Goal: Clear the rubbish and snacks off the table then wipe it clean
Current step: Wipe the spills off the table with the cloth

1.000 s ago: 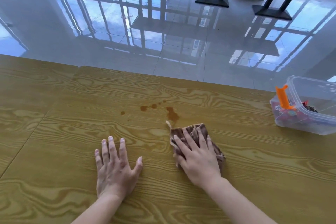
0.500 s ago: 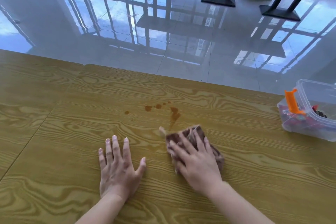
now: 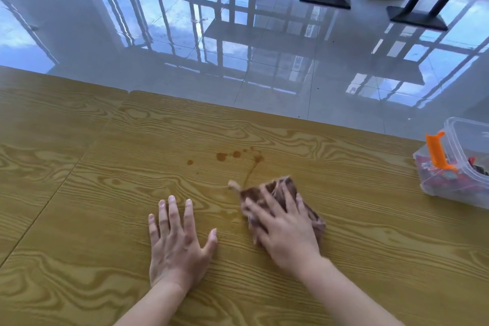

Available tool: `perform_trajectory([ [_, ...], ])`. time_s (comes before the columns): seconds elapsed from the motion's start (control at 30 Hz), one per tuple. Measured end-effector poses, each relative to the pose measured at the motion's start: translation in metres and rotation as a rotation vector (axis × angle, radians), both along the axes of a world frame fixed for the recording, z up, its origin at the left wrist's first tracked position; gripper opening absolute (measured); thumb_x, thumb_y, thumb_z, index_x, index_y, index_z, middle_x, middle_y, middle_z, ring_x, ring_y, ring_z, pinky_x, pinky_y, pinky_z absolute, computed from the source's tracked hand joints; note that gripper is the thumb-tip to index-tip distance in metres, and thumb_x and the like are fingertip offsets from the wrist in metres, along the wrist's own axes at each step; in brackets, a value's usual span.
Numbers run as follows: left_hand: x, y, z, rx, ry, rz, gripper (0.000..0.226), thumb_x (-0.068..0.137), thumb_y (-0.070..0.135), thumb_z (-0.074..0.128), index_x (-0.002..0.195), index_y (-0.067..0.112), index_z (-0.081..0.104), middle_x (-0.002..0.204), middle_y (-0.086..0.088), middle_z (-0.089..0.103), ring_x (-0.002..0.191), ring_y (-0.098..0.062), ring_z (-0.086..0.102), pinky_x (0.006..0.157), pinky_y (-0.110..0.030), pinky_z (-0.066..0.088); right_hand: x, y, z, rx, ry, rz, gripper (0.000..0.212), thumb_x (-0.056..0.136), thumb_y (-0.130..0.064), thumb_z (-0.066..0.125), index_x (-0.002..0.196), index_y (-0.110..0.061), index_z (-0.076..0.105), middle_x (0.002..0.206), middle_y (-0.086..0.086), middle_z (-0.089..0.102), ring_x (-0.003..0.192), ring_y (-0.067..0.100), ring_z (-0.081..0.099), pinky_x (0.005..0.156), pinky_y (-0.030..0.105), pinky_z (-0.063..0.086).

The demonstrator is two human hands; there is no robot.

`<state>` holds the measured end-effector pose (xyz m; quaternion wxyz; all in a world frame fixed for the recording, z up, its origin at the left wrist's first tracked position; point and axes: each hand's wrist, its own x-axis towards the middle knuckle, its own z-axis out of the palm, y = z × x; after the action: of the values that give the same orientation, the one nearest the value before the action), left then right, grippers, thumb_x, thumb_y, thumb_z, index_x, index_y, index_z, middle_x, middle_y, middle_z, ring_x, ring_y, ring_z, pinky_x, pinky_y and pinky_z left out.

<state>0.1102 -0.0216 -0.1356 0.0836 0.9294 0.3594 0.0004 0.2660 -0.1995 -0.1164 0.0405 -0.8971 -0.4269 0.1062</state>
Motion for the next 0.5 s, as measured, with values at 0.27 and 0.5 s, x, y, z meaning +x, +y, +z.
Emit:
perform_trajectory([
  [0.27,0.0,0.001,-0.007,0.008,0.003,-0.001,0.089,0.083,0.069,0.032,0.151,0.012,0.03,0.161,-0.022,0.014,0.151,-0.035,0.005,0.12,-0.057,0.01,0.042,0.003,0.003,-0.032,-0.019,-0.186,0.052,0.095,-0.071,0.01,0.146,-0.062,0.008,0.165,-0.017,0.003,0.152,0.023,-0.006,0.121,0.05,-0.001],
  [0.5,0.0,0.0,-0.004,0.003,-0.018,-0.004,0.088,0.083,0.069,0.028,0.151,0.014,0.03,0.162,-0.021,0.014,0.151,-0.034,0.004,0.121,-0.055,0.006,0.008,0.037,0.003,-0.007,0.013,0.05,0.051,0.097,-0.07,0.01,0.147,-0.061,0.008,0.164,-0.016,0.005,0.152,0.028,-0.007,0.12,0.056,-0.003],
])
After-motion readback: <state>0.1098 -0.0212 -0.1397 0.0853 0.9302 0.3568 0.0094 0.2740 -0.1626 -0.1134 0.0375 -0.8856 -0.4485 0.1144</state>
